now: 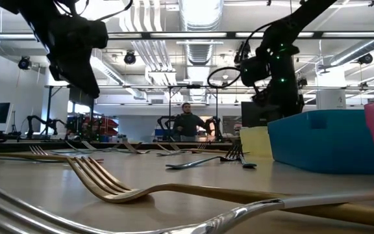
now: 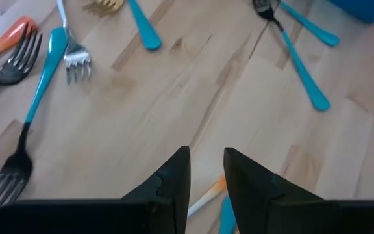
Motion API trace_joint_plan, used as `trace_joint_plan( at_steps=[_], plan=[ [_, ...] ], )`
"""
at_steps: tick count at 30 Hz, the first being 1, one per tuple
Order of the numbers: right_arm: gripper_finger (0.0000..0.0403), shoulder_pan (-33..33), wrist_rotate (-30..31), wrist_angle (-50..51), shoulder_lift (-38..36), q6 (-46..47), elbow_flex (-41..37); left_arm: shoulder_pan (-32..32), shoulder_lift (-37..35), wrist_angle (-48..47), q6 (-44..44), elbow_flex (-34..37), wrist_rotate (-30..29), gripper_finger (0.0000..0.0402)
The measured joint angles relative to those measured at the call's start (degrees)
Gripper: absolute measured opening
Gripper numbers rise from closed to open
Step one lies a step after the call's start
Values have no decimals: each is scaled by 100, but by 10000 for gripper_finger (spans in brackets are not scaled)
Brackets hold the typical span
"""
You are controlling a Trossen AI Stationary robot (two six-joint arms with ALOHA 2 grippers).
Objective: Sort silverware by color (type)
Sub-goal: Put the orange fork into the yellow bin
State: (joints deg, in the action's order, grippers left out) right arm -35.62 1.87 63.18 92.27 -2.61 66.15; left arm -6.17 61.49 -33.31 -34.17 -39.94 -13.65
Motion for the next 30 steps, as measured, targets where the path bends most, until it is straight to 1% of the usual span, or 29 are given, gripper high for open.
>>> trace_joint_plan(
  at_steps=[3,6,11,12,17,19,24,26,28,30],
  plan=[
    [20,10,-66,-68,-60,81,-1,0,-49,-56,2,0,12,78],
    [20,9,-231,64,-76,-131,20,0,-50,-69,22,0,72,78],
    [20,6,-245,78,6,-446,17,0,-48,-73,22,0,72,78],
    [21,3,-323,99,27,-513,17,0,-48,-73,21,0,72,78],
    [24,-178,-1311,83,194,-453,17,0,-45,-82,20,0,72,78],
    [24,-239,-1487,79,237,-583,17,0,-45,-84,20,0,72,78],
    [24,-391,-1541,117,261,-725,17,0,-45,-110,17,0,71,78],
    [24,-446,-1538,286,238,-813,66,0,-45,-109,15,0,71,78],
    [24,-505,-1449,512,214,-892,204,0,-45,-110,2,0,70,78],
    [24,-559,-1332,527,146,-770,363,0,-45,-106,2,0,19,78]
  ],
)
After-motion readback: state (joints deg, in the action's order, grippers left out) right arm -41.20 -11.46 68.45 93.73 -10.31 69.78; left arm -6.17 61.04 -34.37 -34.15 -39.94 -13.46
